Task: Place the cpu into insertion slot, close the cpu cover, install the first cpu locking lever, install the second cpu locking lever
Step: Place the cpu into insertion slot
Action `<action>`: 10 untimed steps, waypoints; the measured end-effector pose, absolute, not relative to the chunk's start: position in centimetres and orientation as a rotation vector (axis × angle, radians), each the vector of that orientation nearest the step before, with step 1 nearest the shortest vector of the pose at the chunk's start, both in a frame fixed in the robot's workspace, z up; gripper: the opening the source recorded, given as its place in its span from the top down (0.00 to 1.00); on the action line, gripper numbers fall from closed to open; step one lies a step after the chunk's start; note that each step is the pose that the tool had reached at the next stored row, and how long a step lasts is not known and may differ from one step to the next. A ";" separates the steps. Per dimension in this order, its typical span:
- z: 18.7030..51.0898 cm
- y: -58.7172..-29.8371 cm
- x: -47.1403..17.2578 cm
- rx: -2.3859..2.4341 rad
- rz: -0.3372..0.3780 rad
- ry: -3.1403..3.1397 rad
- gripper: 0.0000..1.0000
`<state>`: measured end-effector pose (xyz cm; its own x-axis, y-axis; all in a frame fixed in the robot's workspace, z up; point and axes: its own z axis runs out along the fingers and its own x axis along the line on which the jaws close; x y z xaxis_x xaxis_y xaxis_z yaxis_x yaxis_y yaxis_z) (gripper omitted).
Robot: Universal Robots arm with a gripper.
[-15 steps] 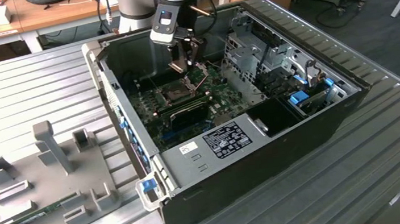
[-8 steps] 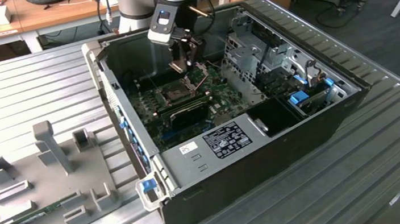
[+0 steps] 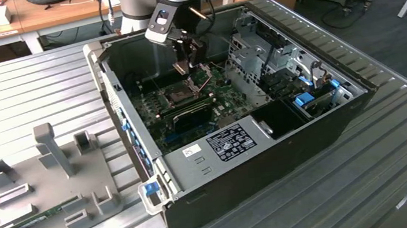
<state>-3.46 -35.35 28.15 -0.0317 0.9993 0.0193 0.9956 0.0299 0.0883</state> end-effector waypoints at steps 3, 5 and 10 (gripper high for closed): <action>28.1 -35.3 -3.5 2.152 0.119 2.219 0.46; 28.1 -35.3 -3.5 2.154 0.116 2.220 0.46; 28.0 -35.3 -3.5 2.184 0.057 2.250 0.46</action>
